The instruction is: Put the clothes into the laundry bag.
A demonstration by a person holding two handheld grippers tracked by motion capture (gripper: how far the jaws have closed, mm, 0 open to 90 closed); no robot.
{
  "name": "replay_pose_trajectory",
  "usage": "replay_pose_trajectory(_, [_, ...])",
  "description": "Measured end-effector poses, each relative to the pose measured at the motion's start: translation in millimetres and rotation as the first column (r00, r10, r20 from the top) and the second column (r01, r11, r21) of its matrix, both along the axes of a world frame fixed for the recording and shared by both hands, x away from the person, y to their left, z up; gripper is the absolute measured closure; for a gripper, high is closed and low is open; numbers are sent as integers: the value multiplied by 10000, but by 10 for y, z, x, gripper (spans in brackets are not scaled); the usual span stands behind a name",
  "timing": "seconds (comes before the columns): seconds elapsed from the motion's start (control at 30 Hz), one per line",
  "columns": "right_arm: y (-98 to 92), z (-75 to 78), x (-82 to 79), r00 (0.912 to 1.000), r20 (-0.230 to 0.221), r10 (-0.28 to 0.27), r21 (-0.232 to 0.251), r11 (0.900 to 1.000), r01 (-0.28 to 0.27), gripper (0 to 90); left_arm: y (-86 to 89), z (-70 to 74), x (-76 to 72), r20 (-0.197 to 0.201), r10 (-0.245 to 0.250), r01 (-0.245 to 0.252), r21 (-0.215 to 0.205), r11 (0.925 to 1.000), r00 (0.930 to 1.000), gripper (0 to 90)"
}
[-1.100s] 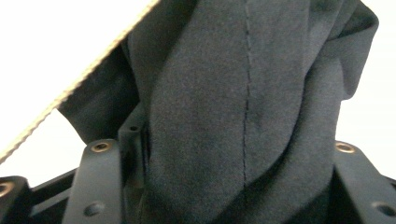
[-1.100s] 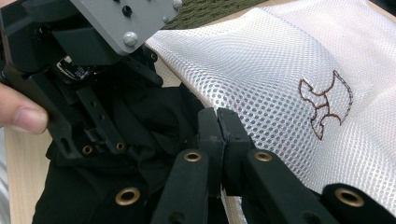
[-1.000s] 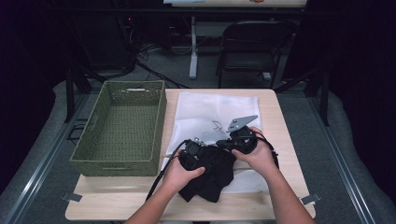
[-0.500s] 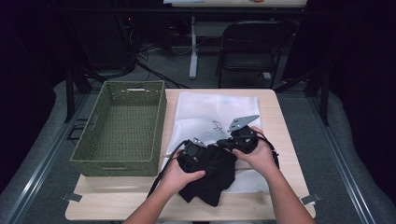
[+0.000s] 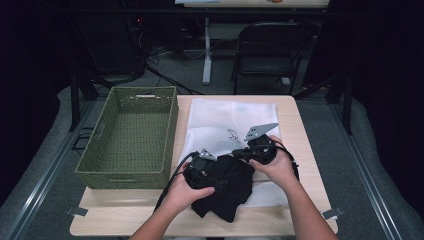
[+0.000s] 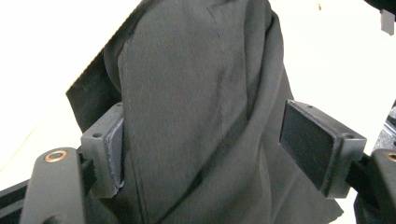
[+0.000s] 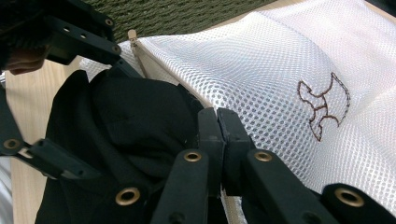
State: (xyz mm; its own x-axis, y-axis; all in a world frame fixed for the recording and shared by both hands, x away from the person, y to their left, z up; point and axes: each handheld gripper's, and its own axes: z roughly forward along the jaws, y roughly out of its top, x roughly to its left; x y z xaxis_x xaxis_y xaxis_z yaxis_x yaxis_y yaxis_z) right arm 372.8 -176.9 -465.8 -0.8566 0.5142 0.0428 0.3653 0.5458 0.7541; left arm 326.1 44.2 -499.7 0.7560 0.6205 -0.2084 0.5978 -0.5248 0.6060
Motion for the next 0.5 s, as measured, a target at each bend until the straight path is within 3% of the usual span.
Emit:
replay_pose_trajectory(0.33, [7,-3,-4,10000,22,31,21,10000,-31,892,42,-167,-26,-69,37,-34,509,9987,10000,217])
replay_pose_trajectory(0.5, [7,-3,-10,10000,14,25,55,10000,-25,893,43,-251,-4,6,39,-39,675,9977,10000,333])
